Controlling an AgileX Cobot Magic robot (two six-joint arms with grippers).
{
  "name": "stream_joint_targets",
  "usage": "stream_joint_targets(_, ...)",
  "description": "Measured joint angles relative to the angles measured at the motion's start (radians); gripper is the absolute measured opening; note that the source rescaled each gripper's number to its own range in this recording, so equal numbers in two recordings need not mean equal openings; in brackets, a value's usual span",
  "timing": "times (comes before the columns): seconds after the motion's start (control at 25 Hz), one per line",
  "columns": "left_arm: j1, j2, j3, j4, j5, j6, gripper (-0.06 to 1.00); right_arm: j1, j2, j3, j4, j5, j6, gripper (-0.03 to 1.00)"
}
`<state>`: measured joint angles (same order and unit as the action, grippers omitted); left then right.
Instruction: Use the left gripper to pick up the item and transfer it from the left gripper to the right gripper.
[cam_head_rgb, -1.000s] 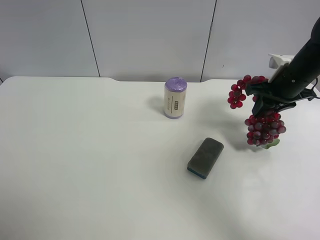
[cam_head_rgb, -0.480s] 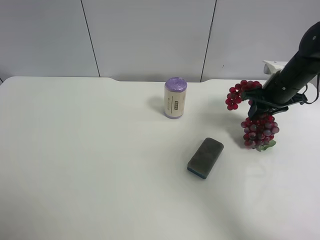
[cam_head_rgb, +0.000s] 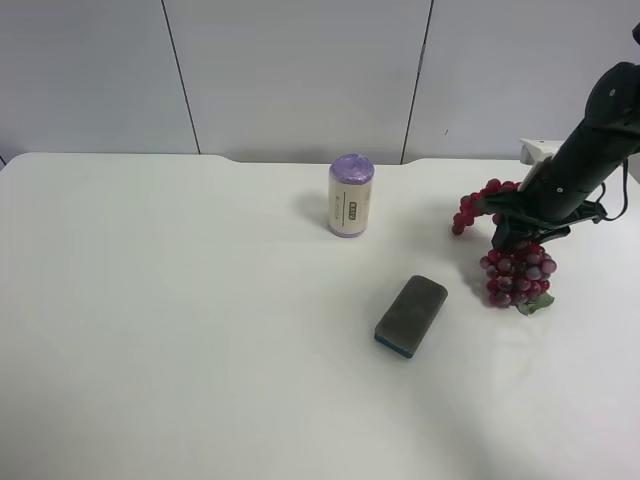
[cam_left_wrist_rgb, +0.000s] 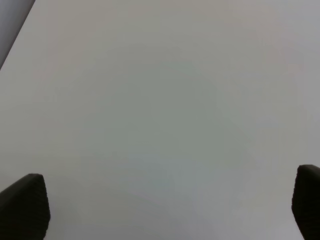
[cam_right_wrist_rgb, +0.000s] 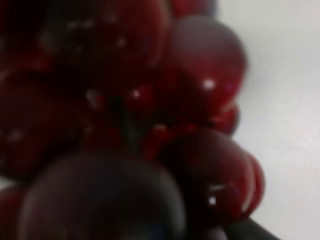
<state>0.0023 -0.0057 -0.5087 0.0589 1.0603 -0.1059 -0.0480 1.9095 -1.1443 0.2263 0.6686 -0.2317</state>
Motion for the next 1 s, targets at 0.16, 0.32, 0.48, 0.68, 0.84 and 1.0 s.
stream_joint_targets(0.16, 0.0, 0.0, 0.0, 0.0, 0.0, 0.0, 0.98, 0.0, 0.0, 0.0, 0.03, -0.001, -0.002, 0.56)
stream_joint_targets(0.32, 0.0, 0.0, 0.0, 0.0, 0.0, 0.0, 0.98, 0.0, 0.0, -0.001, 0.031, -0.011, 0.001, 0.94)
stream_joint_targets(0.48, 0.0, 0.0, 0.0, 0.0, 0.0, 0.0, 0.98, 0.0, 0.0, -0.001, 0.031, -0.01, 0.001, 0.99)
stream_joint_targets(0.68, 0.0, 0.0, 0.0, 0.0, 0.0, 0.0, 0.98, 0.0, -0.025, -0.011, 0.029, 0.013, 0.001, 1.0)
stream_joint_targets(0.84, 0.0, 0.0, 0.0, 0.0, 0.0, 0.0, 0.98, 0.0, -0.079, -0.074, 0.028, 0.11, 0.009, 1.0)
stream_joint_targets(1.0, 0.0, 0.0, 0.0, 0.0, 0.0, 0.0, 0.98, 0.0, -0.15, -0.124, 0.021, 0.216, 0.02, 1.0)
